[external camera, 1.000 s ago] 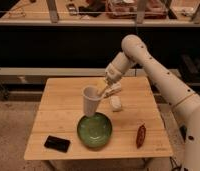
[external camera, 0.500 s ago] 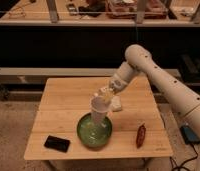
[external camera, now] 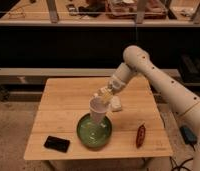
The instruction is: Place the ceramic cup in the ceramic bowl
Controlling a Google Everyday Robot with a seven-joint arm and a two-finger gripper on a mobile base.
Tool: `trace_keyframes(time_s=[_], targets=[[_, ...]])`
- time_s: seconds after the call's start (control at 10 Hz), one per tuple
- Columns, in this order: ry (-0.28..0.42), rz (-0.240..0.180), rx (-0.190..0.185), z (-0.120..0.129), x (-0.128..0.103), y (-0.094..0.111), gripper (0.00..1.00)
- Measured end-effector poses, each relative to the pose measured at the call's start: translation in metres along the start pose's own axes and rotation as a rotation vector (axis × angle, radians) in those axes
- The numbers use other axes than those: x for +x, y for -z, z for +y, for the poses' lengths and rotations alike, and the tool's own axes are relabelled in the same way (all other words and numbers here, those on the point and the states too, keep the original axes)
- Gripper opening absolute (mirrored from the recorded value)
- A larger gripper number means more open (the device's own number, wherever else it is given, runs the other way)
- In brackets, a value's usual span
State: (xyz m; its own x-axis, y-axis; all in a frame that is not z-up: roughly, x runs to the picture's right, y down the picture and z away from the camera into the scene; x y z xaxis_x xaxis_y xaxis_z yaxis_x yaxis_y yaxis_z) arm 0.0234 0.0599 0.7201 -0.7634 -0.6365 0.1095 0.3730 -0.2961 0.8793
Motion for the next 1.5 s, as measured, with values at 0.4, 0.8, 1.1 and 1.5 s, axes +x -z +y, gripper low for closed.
trace_keyframes(time_s=[0.4, 0.8, 1.1, 1.5], targets=[[0.048, -0.042, 0.0, 0.01, 0.0, -0.05, 0.0], [0.103, -0.067, 0.002, 0.013, -0.011, -0.071, 0.18], [0.177, -0.074, 0.028, 0.007, -0.021, -0.079, 0.51], [0.209, -0.11, -0.007, 0.014, -0.03, -0.084, 0.8]])
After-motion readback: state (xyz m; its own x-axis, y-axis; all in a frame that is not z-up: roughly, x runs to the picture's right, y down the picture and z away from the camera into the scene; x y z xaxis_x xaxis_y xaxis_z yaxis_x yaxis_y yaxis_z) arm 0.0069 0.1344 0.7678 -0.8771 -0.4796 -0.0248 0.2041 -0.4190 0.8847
